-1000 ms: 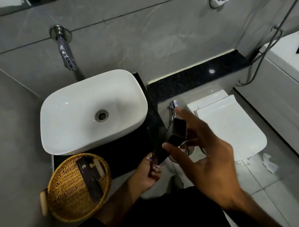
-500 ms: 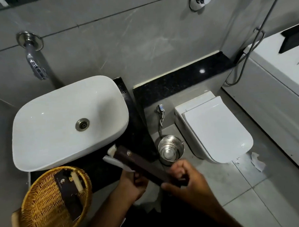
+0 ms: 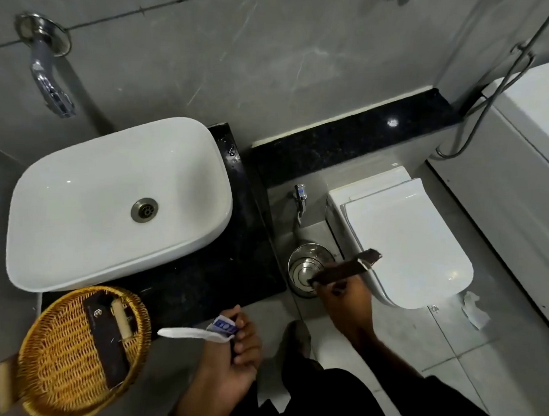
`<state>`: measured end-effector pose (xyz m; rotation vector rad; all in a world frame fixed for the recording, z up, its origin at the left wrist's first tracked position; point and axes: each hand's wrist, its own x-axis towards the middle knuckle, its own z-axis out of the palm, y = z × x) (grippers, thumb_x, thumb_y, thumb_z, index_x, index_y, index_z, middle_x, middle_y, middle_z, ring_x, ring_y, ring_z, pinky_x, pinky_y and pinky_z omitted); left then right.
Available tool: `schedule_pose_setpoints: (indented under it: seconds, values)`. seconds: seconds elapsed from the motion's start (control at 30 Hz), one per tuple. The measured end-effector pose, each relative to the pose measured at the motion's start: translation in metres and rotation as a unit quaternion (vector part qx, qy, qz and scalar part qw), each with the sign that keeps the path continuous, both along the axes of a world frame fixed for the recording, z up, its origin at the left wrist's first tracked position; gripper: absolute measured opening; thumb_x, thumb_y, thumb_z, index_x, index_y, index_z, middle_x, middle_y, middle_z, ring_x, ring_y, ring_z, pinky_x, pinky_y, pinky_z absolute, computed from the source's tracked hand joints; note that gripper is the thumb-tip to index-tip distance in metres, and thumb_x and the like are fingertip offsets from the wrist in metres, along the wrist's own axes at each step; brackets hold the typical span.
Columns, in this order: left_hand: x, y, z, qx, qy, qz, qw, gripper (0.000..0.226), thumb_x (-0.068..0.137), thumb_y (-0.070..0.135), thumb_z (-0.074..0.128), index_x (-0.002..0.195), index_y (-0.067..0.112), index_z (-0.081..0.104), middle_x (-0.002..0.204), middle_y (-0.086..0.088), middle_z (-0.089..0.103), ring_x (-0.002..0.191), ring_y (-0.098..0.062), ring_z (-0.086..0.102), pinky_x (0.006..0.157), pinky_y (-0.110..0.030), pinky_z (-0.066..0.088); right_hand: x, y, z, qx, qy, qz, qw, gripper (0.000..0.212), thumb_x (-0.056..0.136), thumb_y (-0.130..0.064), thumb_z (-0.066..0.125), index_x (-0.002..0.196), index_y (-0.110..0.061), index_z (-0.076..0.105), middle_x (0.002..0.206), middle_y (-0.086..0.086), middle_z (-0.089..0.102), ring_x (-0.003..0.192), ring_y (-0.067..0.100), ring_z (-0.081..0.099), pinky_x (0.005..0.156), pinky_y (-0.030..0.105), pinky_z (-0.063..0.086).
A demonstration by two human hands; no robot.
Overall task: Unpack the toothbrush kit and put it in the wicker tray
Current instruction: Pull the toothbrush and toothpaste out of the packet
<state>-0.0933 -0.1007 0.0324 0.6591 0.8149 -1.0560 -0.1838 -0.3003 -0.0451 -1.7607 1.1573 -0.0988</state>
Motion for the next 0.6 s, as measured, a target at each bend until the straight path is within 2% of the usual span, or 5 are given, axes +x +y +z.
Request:
schedule_pose_setpoints:
  seconds: [0.17, 0.33, 0.43, 0.53, 0.6]
  values:
    - [-0.012, 0.01, -0.003, 0.015, 0.02, 0.04, 0.999, 0.029, 0.079, 0.02, 0.049, 0.051, 0.013, 0.045, 0.04, 0.003, 0.033, 0.024, -0.007, 0.031, 0.023, -0.011, 0.02, 0.033, -0.033, -0.023, -0.02, 0.0, 0.0, 1.0, 0.046, 0.077, -0.009, 0.085, 0.105, -0.033, 0.057, 0.108, 0.006, 0.075, 0.096, 0.025, 0.075, 0.081, 0.032, 0.06]
    - [-0.012, 0.016, -0.008, 0.081, 0.025, 0.031, 0.996, 0.039, 0.1, 0.028, 0.045, 0.063, 0.014, 0.046, 0.042, 0.003, 0.038, 0.025, -0.006, 0.029, 0.025, -0.012, 0.021, 0.037, -0.034, -0.032, -0.024, 0.016, 0.041, 0.999, 0.089, 0.076, -0.011, 0.087, 0.152, -0.008, 0.042, 0.152, 0.013, 0.051, 0.133, 0.035, 0.058, 0.109, 0.052, 0.052]
    - [-0.01, 0.023, -0.013, 0.139, -0.02, 0.003, 0.99, 0.038, 0.1, 0.033, 0.051, 0.066, 0.015, 0.05, 0.045, 0.003, 0.041, 0.028, -0.005, 0.029, 0.028, -0.012, 0.02, 0.03, -0.006, -0.004, -0.002, -0.019, 0.077, 0.997, 0.06, 0.083, -0.013, 0.085, 0.135, -0.023, 0.058, 0.125, -0.006, 0.066, 0.1, 0.018, 0.073, 0.084, 0.022, 0.061]
    - [-0.005, 0.033, -0.018, 0.198, -0.073, -0.031, 0.977, 0.03, 0.093, 0.035, 0.063, 0.072, 0.016, 0.055, 0.055, 0.001, 0.041, 0.031, -0.005, 0.03, 0.031, -0.014, 0.021, 0.029, 0.033, 0.041, 0.123, -0.014, 0.177, 0.976, 0.01, 0.085, -0.044, 0.08, 0.089, -0.038, 0.074, 0.079, -0.013, 0.076, 0.07, 0.003, 0.071, 0.067, 0.021, 0.055]
    - [-0.003, 0.041, -0.018, 0.229, -0.1, -0.043, 0.967, 0.026, 0.088, 0.039, 0.069, 0.079, 0.015, 0.062, 0.062, -0.002, 0.046, 0.039, -0.009, 0.037, 0.037, -0.019, 0.029, 0.03, 0.062, 0.073, 0.307, 0.037, 0.229, 0.923, 0.037, 0.074, -0.07, 0.073, 0.075, -0.034, 0.08, 0.072, -0.002, 0.077, 0.064, 0.012, 0.074, 0.061, 0.024, 0.06]
